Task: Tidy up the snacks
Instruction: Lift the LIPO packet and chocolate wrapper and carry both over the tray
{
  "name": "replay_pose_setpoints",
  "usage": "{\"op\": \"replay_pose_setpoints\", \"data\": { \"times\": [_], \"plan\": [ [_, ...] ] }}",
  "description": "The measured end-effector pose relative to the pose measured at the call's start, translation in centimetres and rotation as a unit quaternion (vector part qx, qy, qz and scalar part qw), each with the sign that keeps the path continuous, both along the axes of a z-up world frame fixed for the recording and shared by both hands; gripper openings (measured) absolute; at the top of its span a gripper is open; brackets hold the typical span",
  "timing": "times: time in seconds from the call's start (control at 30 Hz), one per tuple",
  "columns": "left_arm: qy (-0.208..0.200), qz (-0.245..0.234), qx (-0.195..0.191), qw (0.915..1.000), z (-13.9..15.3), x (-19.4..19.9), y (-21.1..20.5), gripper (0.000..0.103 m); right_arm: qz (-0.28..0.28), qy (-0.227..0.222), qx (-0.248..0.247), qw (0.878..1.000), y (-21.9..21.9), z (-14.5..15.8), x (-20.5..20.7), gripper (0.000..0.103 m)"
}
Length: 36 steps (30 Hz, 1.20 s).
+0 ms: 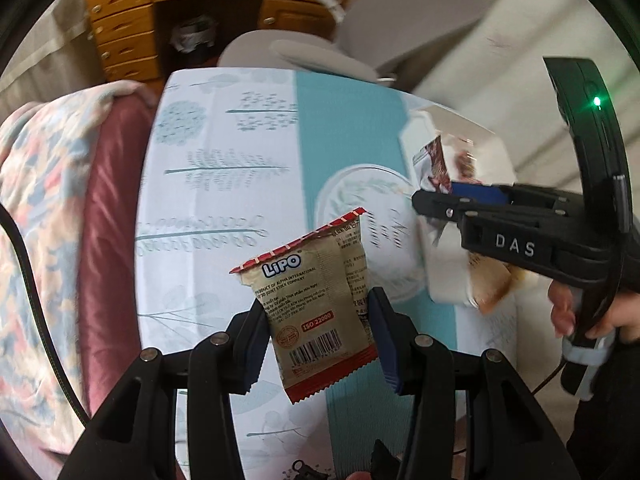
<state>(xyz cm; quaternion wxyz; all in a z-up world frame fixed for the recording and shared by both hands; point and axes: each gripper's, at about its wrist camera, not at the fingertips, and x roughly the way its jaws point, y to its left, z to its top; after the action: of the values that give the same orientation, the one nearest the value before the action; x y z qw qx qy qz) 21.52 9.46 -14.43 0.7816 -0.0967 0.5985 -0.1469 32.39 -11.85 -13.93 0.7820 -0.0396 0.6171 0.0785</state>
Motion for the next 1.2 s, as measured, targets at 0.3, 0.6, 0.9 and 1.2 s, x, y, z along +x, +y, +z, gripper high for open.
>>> {"op": "replay_pose_setpoints", "data": {
  "times": [0.3,0.6,0.9,1.2],
  "plan": [
    [-0.055,-0.076,-0.043,0.9947,1.8,-3.9,-4.8,0.046,-0.091,-0.006,0.029,0.995,-4.2,1.1,-7.9,0.041],
    [-0.061,-0.102,-0.06,0.9911,2.2,-5.3,-11.8,0.046,-0.16,-0.001,0.074,0.984,-11.4,1.5,-11.9,0.041],
    [-0.075,-0.061,-0.063,0.9934,2.2,-3.4,-18.8,0.046,-0.202,0.028,0.134,0.97,-19.6,1.0,-12.2,0.043],
    [-0.087,-0.034,-0.059,0.9939,1.8,0.6,-24.1,0.046,-0.197,0.043,0.154,0.967,-24.9,-0.2,-9.9,0.043]
  ]
}}
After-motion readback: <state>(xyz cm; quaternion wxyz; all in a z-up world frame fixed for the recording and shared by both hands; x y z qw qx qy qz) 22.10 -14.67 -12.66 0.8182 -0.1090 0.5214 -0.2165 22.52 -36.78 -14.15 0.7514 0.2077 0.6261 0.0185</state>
